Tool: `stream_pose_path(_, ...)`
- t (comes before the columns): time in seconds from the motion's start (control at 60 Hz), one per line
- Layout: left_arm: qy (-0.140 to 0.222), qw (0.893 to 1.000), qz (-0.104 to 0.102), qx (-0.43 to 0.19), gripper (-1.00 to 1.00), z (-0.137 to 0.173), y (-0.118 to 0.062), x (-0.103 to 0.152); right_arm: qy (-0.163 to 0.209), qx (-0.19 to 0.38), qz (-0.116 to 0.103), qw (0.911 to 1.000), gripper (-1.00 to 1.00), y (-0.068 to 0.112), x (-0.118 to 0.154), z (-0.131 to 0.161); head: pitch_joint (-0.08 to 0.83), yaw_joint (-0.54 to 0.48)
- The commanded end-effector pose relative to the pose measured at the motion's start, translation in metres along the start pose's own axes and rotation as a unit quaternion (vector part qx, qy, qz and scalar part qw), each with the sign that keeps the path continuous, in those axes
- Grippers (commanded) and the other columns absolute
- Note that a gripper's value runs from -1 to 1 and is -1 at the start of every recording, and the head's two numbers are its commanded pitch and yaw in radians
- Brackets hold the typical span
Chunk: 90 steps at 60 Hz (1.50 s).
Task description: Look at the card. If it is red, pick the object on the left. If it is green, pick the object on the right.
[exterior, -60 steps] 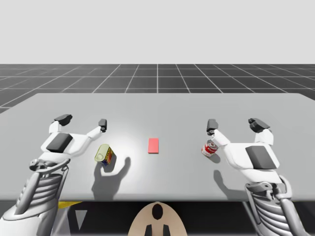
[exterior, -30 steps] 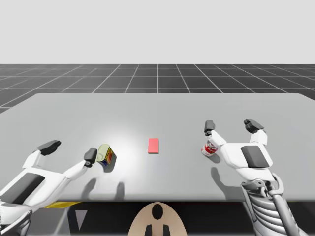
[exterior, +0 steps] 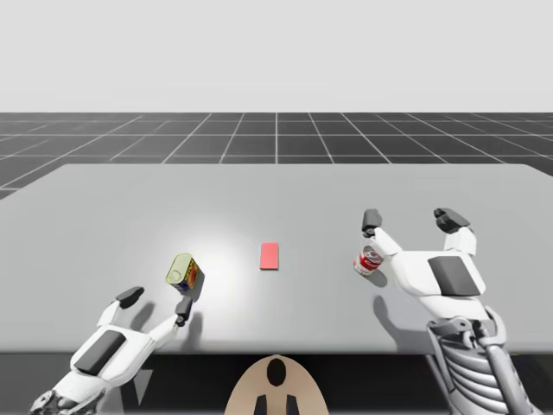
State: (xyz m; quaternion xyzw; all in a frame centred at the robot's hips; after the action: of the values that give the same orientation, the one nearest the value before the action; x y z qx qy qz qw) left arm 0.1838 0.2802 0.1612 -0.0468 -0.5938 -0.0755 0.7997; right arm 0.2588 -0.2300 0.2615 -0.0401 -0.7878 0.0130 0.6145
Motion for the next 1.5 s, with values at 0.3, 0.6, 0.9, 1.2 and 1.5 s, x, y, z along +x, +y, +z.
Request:
stream_pose_path(0.3,0.019,0.999,0.02,0.044,-1.0,-0.065,-0.024,0.001,-0.008,-0.005,-0.008,0.9999,-1.0,-0.001,0.006,0.002,0.691,0.39)
stream_pose_path(0.6,0.071,0.994,0.037,0.068,-1.0,-0.09,-0.026,0.001,-0.014,-0.011,-0.013,0.9998,-1.0,-0.004,0.011,0.002,0.685,0.38)
stream_pose_path(0.9,0.07,0.995,0.03,0.062,1.0,-0.088,-0.027,-0.004,-0.016,-0.011,-0.013,0.9997,-1.0,-0.005,0.012,0.003,0.658,0.38)
stream_pose_path(1.2,0.062,0.996,0.028,0.057,1.0,-0.086,-0.028,-0.005,-0.014,-0.011,-0.012,0.9998,-1.0,-0.005,0.01,0.002,0.406,0.4)
stream_pose_path(1.5,0.019,0.998,0.029,0.058,1.0,-0.069,-0.024,0.039,-0.008,-0.013,-0.007,0.9999,-1.0,-0.005,0.009,0.002,0.332,0.4)
